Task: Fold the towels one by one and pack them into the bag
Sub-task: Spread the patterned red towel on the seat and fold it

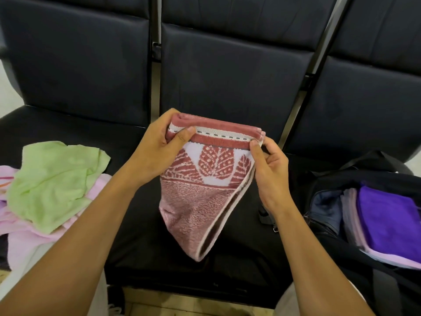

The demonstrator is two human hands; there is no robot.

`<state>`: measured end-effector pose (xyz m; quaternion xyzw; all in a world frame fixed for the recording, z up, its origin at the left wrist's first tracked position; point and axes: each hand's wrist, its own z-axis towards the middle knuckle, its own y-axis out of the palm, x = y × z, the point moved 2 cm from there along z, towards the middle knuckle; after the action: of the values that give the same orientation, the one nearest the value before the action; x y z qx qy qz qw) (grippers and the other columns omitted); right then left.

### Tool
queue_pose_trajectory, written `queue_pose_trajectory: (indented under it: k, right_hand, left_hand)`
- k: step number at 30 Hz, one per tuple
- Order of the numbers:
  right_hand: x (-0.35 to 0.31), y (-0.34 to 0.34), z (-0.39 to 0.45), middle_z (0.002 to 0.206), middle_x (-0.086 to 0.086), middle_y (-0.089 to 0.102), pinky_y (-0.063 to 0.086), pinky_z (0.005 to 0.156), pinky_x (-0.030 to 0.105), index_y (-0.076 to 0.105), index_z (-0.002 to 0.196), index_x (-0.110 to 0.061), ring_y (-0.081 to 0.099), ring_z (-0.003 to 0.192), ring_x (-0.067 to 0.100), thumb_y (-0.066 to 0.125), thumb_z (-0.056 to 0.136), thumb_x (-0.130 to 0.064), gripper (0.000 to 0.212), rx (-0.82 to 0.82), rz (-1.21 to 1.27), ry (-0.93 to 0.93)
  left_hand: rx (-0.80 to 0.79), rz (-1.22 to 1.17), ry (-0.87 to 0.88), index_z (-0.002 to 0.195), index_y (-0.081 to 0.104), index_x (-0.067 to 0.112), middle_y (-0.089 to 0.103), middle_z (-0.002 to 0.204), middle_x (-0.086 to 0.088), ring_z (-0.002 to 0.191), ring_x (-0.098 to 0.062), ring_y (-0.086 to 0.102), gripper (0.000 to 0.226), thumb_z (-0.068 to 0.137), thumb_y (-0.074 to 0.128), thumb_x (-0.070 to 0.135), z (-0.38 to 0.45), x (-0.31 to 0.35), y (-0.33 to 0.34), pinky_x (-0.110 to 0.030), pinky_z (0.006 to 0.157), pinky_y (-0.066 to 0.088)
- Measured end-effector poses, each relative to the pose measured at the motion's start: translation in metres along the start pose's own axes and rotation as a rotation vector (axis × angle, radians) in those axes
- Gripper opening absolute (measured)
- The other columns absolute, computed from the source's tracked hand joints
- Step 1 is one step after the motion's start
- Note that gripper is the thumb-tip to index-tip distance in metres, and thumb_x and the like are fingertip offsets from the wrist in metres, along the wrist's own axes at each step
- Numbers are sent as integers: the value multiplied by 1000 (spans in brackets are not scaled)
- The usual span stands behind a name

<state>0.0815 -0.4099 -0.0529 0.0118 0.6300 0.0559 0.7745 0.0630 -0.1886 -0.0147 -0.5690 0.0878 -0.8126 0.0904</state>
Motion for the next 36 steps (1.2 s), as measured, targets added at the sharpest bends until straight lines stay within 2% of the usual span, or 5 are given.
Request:
queue_pose_trajectory:
  k: [15,19,24,30,36]
  right_hand:
    - [4,11,-14,125,13,67,55,95,38,70,118,-18,65,113,28,74,76,-41,48,-497,192,535]
    - [7,16,-15,122,10,70,54,98,37,67,118,-16,66,113,25,68,80,-32,41,-416,136,515]
    - [2,11,-8,112,9,73,57,93,38,67,118,-16,70,103,24,58,92,-28,30,-251,229,484]
    - [2,5,-4,89,1,77,59,66,27,65,114,-19,75,82,16,58,94,-38,28,-29,321,503]
    - [6,0,-2,124,15,67,58,90,45,53,135,-15,68,111,29,54,94,-47,52,137,507,476]
  left_hand:
    - [292,-451,-471,114,57,29,69,98,2,81,-13,71,25,95,55,44,4,-10,0,-23,59,57]
    - [232,-629,-826,111,63,22,70,95,-4,84,-18,69,33,89,63,47,0,-23,3,-29,67,55]
    - [69,-946,-795,122,65,14,70,101,-8,87,-17,69,42,89,64,41,-4,-25,8,-30,78,57]
    - [-106,-557,-711,119,67,25,70,115,-2,111,-20,62,39,92,55,51,-8,-37,12,-39,98,47]
    - [-325,-166,-646,138,42,34,59,129,8,119,-10,57,64,83,57,64,-23,-49,19,-41,110,39]
